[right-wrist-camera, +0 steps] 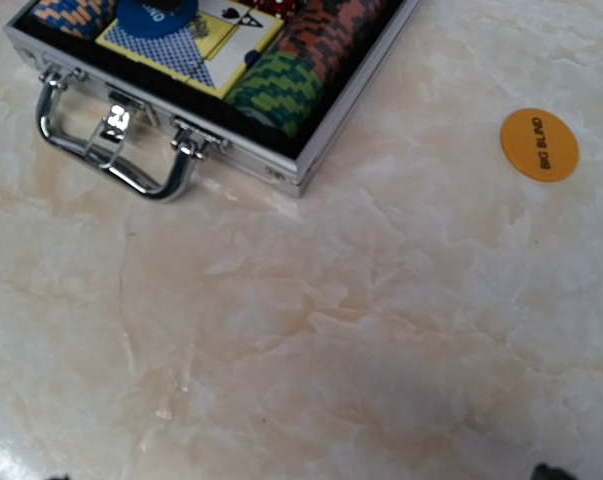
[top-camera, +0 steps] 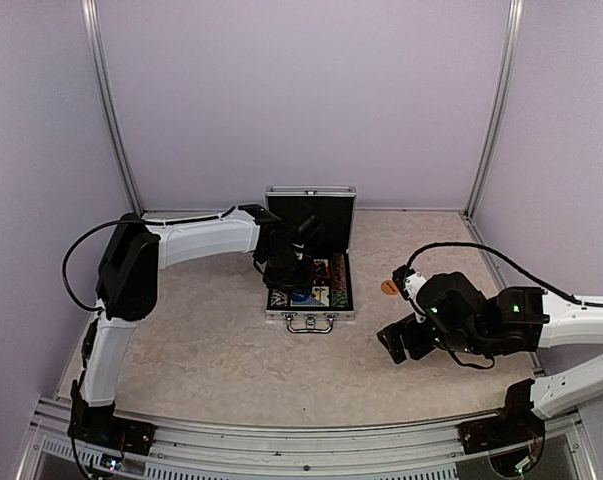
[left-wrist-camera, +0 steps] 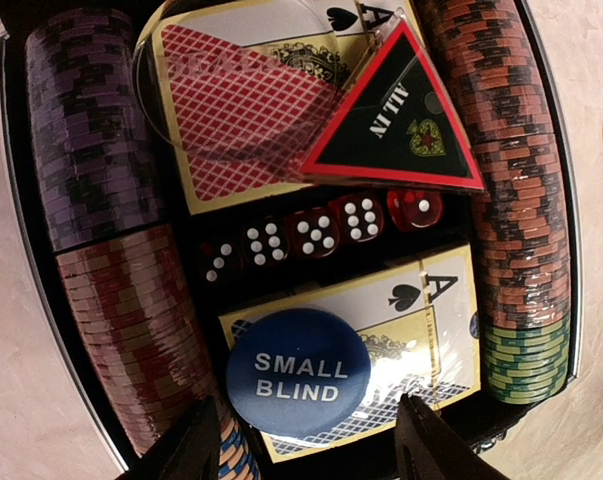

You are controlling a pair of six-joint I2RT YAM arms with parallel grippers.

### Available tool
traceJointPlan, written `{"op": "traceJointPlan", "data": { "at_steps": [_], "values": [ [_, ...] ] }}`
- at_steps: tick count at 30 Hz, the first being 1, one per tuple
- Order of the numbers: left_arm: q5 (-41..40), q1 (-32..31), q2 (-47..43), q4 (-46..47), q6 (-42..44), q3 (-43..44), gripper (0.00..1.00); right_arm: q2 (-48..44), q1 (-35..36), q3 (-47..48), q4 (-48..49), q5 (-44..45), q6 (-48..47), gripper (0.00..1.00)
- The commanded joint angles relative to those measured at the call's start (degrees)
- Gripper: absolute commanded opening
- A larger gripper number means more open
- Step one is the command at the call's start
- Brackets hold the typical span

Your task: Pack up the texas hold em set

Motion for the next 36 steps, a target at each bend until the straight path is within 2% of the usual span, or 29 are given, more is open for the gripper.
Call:
{"op": "traceJointPlan", "data": {
  "at_steps": [1,12,21,25,30,36],
  "values": [
    [-1.4,-0.1,0.8,-1.2,0.4,-1.0,0.59,-0.1,-0.6,0.3,-0.1,0.3,0.4,1.0],
    [-2.6,0.2,-4.2,-1.9,-0.1,-1.1,0.63,0.5,-0.7,1.2,0.2,0.7,0.4,1.0],
    [-2.9,0.2,-8.9,-0.4,-0.5,-6.3,0.64,3.4,-1.8,3.7,-0.8,3.4,2.3,1.0],
    [-3.8,0.4,-10.9,-0.3,-0.5,-7.8,0.66,5.7,-6.9,5.9,-2.0,2.4,4.3,1.0],
    [-4.0,1.3,-13.0,0.5,-0.1,-9.3,0.68,8.7,-17.5,7.5,0.3,-3.1,4.8,1.0],
    [-3.7,2.1,-14.8,1.5,0.4,-10.6,0.75,20.2,-27.1,13.6,1.3,-7.2,3.6,1.0]
  ]
}}
